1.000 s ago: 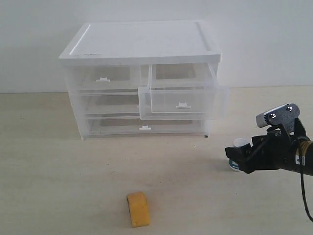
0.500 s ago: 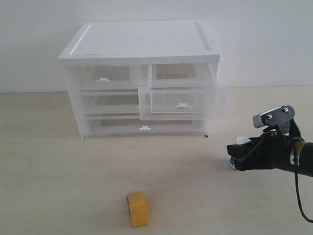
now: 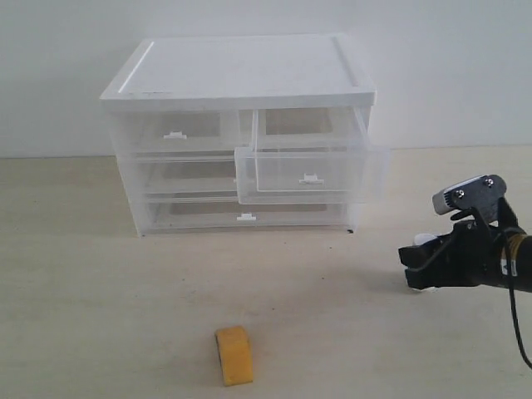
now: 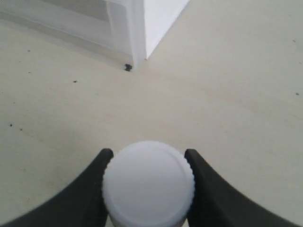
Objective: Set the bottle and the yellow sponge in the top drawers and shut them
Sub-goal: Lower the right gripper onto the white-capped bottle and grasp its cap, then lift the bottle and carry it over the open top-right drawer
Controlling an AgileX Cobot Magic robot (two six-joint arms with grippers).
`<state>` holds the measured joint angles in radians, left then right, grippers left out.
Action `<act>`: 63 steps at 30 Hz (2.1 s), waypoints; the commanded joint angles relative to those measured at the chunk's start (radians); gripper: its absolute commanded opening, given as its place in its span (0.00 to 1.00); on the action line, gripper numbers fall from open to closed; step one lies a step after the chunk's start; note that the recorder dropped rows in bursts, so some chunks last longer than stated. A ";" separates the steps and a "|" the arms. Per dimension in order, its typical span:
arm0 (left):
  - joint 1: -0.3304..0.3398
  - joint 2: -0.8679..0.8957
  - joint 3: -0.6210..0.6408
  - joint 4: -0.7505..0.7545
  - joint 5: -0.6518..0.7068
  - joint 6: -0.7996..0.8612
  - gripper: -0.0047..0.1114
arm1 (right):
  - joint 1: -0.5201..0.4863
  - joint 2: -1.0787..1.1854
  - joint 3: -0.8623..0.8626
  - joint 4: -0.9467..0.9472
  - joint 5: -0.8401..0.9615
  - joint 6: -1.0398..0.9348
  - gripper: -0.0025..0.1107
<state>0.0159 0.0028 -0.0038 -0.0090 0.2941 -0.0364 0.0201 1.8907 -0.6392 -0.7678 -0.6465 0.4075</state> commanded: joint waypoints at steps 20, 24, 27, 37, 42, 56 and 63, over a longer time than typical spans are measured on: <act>0.003 -0.003 0.004 -0.010 -0.007 0.003 0.08 | 0.000 -0.568 -0.089 -0.730 0.192 0.658 0.02; 0.003 -0.003 0.004 -0.010 -0.007 0.003 0.08 | 0.000 -0.576 -0.204 -0.923 0.087 0.827 0.02; 0.003 -0.003 0.004 -0.010 -0.007 0.003 0.08 | 0.000 -0.574 -0.313 -0.958 -0.060 0.939 0.02; 0.003 -0.003 0.004 -0.010 -0.007 0.003 0.08 | 0.000 -0.483 -0.375 -0.735 -0.164 1.330 0.02; 0.003 -0.003 0.004 -0.010 -0.007 0.003 0.08 | 0.030 -0.415 -0.375 -0.640 -0.189 1.395 0.02; 0.003 -0.003 0.004 -0.010 -0.007 0.003 0.08 | 0.212 -0.344 -0.377 -0.415 0.114 1.409 0.02; 0.003 -0.003 0.004 -0.010 -0.007 0.003 0.08 | 0.280 -0.298 -0.380 -0.343 0.201 1.470 0.02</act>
<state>0.0159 0.0028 -0.0038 -0.0090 0.2941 -0.0364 0.2721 1.5728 -1.0109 -1.1408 -0.4820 1.8433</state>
